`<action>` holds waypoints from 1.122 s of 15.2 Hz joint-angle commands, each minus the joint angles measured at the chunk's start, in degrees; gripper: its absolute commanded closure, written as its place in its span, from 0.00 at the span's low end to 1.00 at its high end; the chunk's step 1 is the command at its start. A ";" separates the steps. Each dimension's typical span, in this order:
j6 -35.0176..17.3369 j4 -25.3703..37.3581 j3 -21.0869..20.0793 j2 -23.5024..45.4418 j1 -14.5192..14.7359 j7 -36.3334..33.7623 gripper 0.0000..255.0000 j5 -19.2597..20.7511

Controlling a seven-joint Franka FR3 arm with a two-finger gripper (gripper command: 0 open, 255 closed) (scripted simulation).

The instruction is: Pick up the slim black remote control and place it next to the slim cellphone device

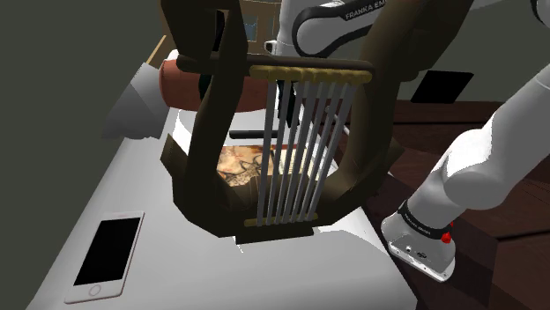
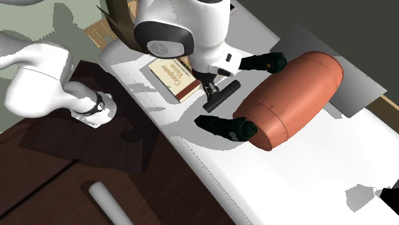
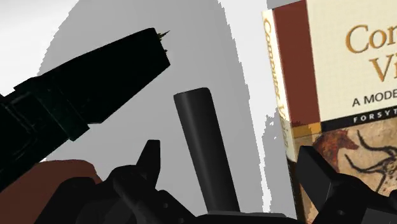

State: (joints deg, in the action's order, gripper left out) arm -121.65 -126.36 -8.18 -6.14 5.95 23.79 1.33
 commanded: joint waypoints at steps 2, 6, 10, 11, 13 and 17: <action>-3.44 3.41 -0.84 6.39 0.70 1.42 0.00 1.81; -6.77 8.57 -1.85 14.47 1.95 2.74 0.00 4.68; -8.86 11.56 -2.20 19.36 2.82 3.28 0.00 6.59; -9.51 11.35 -2.15 19.82 2.83 3.18 0.00 6.75; -10.79 10.97 -2.02 20.75 2.86 2.96 0.00 7.08; -13.07 10.41 -1.76 22.51 2.93 2.55 0.00 7.71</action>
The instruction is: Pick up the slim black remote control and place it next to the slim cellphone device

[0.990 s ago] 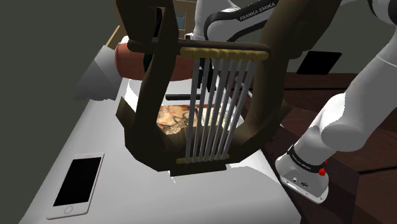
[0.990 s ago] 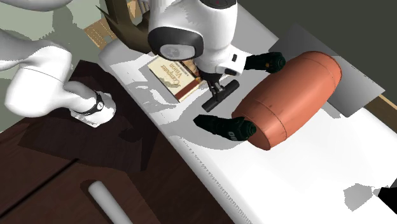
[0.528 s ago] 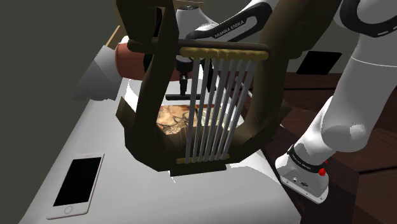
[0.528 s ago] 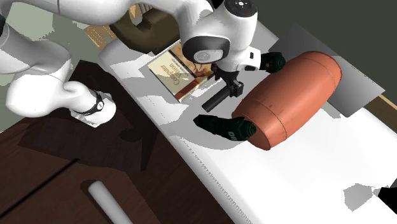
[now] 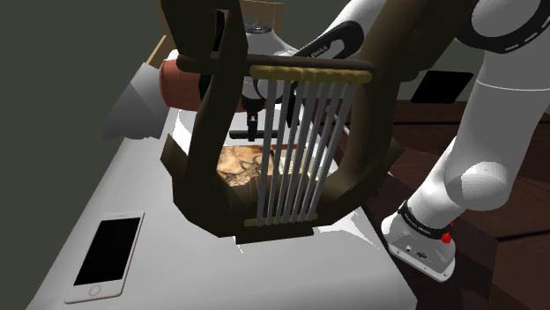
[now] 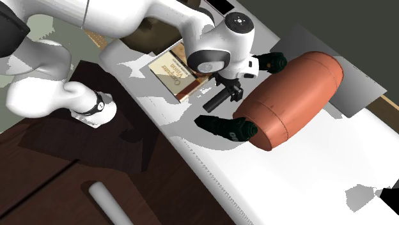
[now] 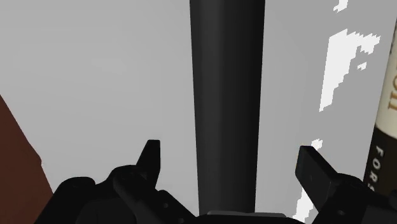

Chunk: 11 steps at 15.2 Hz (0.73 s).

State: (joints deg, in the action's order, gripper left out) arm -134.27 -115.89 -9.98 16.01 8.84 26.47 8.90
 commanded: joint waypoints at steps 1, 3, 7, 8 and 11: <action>-0.44 -0.05 0.05 0.37 0.04 -0.13 0.00 0.14; -0.44 -0.05 0.05 0.37 0.04 -0.13 0.00 0.14; -0.43 -0.05 0.05 0.36 0.04 -0.12 0.00 0.14; -0.43 -0.05 0.05 0.36 0.04 -0.12 1.00 0.14; -0.47 -0.05 0.06 0.40 0.03 -0.11 1.00 0.15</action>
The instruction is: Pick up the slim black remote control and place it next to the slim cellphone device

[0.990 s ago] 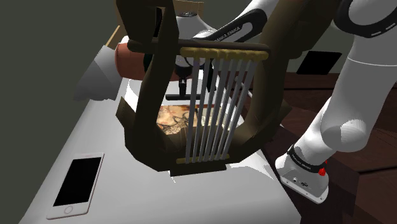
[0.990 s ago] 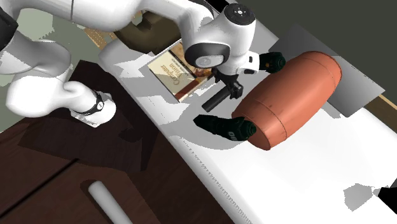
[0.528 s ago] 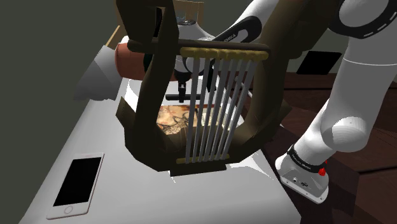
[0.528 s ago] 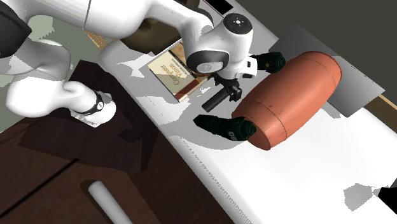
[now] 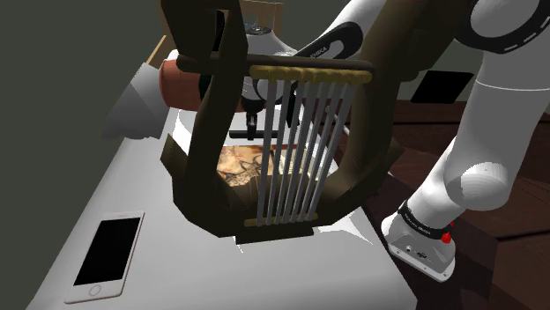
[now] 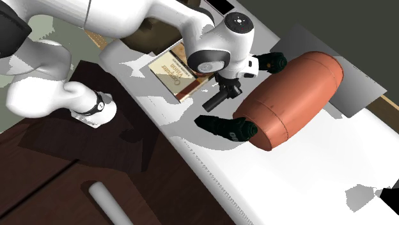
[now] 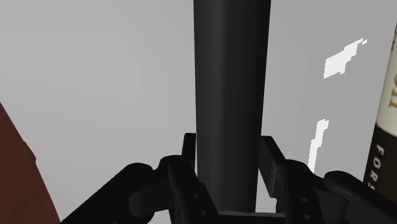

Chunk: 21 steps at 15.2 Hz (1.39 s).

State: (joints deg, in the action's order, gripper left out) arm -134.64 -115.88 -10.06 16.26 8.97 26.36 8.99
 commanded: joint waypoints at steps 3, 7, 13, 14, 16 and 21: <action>0.05 0.09 0.14 0.14 -0.12 0.07 1.00 0.03; 0.58 0.14 0.04 -0.35 -0.13 0.14 1.00 -0.12; 4.54 1.60 -0.29 -2.93 -0.34 0.99 1.00 -1.12; 5.21 1.89 -0.33 -3.33 -0.36 1.12 1.00 -1.27; 6.56 2.50 -0.41 -4.09 -0.41 1.38 1.00 -1.56; 9.99 4.26 -0.57 -5.82 -0.50 1.97 1.00 -2.22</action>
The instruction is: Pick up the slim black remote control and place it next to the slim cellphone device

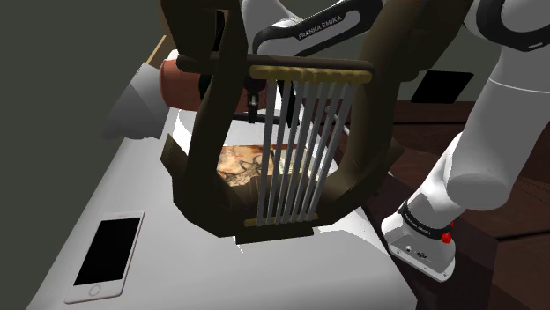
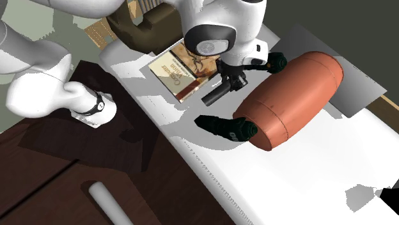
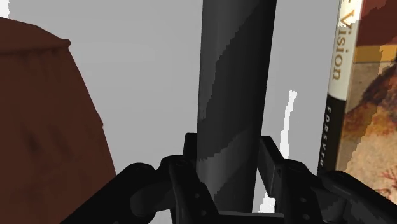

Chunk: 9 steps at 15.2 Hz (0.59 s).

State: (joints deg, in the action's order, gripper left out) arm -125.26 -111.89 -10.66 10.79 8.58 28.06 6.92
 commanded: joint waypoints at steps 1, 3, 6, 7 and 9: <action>1.30 0.66 0.00 -0.66 -0.13 0.38 1.00 -0.27; 1.71 0.35 -0.52 -1.29 0.60 -0.85 1.00 -0.26; 1.72 -0.94 -2.08 -2.29 2.82 -4.80 1.00 0.00; 1.76 -1.23 -2.61 -2.53 3.57 -6.13 1.00 0.09; 1.91 -1.62 -3.70 -2.85 5.07 -8.83 1.00 0.30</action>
State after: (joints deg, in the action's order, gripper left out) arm -123.49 -113.94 -13.75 7.51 12.72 20.95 6.92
